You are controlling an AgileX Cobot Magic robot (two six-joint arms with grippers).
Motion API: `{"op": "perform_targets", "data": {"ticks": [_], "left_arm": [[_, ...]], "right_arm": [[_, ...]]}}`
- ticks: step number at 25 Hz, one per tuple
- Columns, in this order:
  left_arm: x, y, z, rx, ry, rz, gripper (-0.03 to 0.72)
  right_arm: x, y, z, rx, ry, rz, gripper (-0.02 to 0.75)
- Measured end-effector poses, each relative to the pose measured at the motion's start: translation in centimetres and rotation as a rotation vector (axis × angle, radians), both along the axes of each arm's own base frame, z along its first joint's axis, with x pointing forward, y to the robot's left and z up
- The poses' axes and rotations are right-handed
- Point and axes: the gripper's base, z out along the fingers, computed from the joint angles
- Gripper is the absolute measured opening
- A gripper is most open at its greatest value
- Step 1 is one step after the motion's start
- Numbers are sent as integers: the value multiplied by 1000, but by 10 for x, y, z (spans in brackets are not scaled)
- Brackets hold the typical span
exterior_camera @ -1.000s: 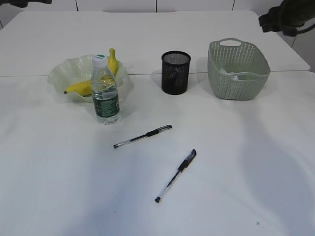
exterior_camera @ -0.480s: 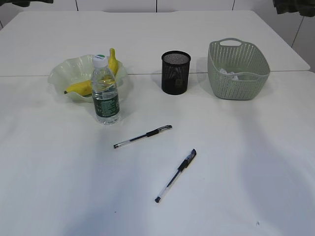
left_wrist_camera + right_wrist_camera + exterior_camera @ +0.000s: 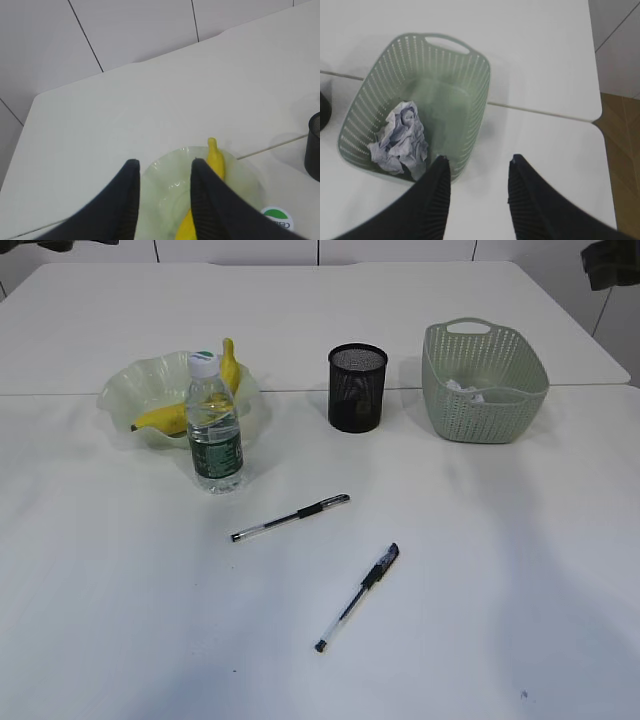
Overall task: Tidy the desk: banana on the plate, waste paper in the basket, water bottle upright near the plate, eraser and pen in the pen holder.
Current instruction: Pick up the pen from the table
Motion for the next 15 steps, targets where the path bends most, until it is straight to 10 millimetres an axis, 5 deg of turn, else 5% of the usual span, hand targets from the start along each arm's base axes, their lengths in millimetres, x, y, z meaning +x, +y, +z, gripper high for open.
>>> {"op": "perform_targets", "data": {"ticks": [15], "left_arm": [[0, -10, 2, -26, -22, -107, 236]], "right_arm": [[-77, -4, -51, 140, -104, -181, 300]]}}
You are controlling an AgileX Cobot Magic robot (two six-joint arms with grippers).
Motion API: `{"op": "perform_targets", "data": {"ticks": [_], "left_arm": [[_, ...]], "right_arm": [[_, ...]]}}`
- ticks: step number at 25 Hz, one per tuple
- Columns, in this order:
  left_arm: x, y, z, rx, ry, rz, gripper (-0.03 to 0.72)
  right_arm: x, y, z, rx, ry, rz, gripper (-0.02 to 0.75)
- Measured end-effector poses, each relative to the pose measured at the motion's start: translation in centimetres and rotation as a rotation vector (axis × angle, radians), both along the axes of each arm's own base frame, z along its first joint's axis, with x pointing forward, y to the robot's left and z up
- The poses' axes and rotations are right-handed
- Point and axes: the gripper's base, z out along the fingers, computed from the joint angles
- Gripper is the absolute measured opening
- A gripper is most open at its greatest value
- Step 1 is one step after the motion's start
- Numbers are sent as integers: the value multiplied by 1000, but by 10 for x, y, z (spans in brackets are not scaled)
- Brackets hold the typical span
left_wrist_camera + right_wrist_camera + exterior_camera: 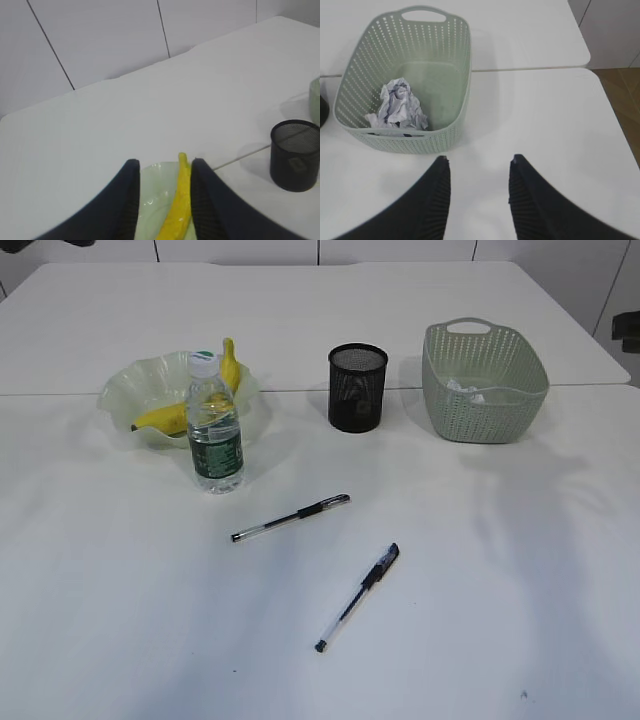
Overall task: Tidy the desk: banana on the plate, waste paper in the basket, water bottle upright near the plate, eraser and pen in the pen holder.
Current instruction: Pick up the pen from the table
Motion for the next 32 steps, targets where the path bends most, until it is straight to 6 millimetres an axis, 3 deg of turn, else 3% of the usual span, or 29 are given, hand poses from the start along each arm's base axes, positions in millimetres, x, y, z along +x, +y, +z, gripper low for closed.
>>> {"op": "perform_targets", "data": {"ticks": [7, 16, 24, 32], "left_arm": [[-4, -18, -1, -10, -10, -104, 236], [-9, -68, -37, 32, 83, -243, 236], [-9, -78, -69, 64, 160, -283, 236], [-7, -94, -102, 51, 232, -422, 235]], "right_arm": [[-11, 0, -12, 43, -74, -49, 300], [-26, 1, -41, 64, -26, -69, 316], [-34, 1, -56, 66, -14, -75, 300], [-33, 1, -55, 63, -34, -76, 300]]}}
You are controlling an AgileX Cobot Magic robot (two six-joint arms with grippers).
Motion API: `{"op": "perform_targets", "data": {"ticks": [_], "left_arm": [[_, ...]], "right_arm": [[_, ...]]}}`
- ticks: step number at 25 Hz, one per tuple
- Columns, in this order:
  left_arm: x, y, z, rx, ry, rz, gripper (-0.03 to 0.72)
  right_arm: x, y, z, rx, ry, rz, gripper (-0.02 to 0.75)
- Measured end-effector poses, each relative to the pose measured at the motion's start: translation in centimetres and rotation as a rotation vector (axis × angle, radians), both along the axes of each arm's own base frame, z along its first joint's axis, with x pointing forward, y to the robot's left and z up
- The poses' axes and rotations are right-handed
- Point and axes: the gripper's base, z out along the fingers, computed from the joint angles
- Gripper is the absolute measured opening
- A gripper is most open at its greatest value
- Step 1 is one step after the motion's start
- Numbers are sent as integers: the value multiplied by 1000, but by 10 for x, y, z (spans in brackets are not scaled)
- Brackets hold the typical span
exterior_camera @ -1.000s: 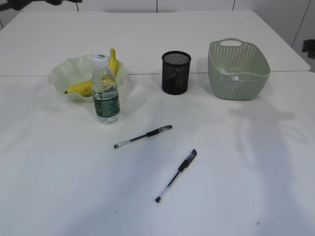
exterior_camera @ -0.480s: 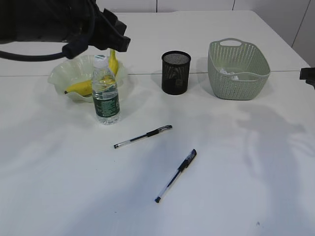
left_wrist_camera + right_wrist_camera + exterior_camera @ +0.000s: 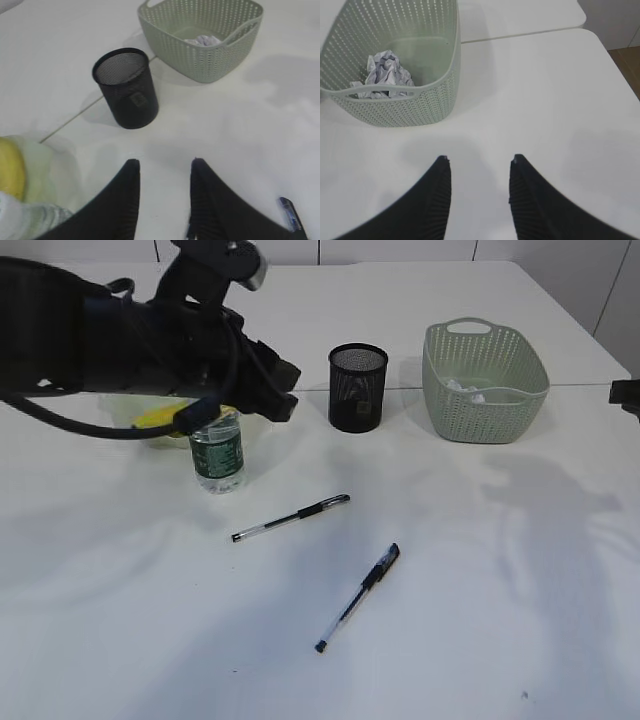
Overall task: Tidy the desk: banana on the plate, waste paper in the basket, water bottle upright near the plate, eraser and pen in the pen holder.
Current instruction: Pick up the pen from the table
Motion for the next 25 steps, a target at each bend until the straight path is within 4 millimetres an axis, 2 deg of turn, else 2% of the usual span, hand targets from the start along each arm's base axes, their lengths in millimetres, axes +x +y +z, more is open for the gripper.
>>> {"op": "perform_targets", "data": {"ticks": [4, 10, 25], "left_arm": [[3, -9, -18, -6, 43, -58, 235], [9, -13, -47, 32, 106, -57, 233], [14, -2, -51, 67, 126, 83, 234]], "right_arm": [[0, 0, 0, -1, -3, 0, 300], [0, 0, 0, -1, -6, -1, 300], [0, 0, 1, -2, -9, -1, 300]]}}
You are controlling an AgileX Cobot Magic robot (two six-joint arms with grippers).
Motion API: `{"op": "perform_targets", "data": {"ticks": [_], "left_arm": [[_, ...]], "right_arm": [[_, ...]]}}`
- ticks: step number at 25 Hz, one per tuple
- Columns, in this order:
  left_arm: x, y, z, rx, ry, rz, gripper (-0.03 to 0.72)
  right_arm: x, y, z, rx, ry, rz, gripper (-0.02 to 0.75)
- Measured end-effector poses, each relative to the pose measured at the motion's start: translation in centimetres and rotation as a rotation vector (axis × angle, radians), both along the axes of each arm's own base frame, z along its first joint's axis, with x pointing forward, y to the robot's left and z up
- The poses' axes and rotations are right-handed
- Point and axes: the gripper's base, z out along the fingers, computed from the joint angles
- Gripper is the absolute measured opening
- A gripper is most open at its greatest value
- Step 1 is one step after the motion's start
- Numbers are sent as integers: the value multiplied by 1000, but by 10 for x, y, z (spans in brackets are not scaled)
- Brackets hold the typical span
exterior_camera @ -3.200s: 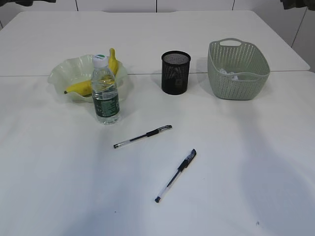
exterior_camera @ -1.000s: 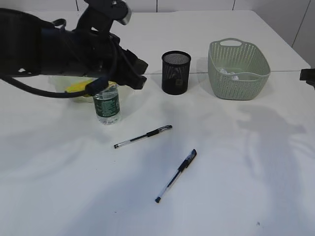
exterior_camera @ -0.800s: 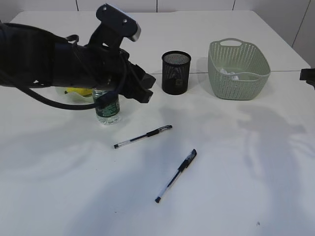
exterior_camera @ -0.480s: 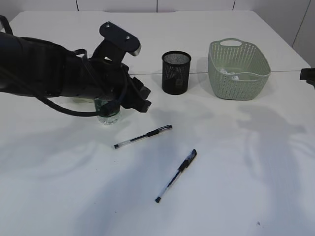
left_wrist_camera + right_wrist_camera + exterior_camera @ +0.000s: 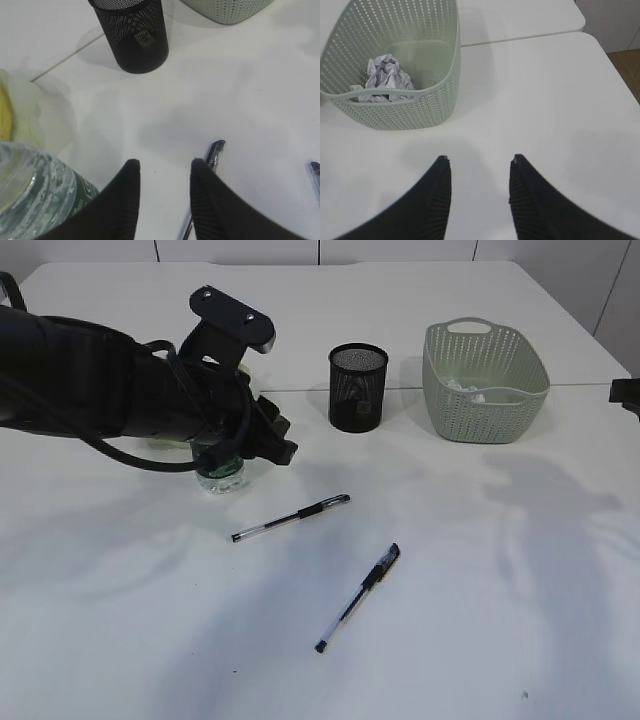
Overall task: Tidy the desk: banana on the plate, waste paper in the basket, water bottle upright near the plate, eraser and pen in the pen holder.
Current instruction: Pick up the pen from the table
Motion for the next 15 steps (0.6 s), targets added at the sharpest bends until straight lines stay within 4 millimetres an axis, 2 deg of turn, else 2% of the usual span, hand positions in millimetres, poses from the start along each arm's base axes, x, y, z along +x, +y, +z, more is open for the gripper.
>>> {"op": "perform_targets", "data": {"ticks": [3, 8, 15], "left_arm": [[0, 0, -1, 3, 1, 3, 234], [4, 4, -16, 64, 28, 67, 234], [5, 3, -21, 42, 50, 86, 235]], "right_arm": [[0, 0, 0, 0, 0, 0, 299], [0, 0, 0, 0, 0, 0, 299], [0, 0, 0, 1, -7, -2, 299]]}}
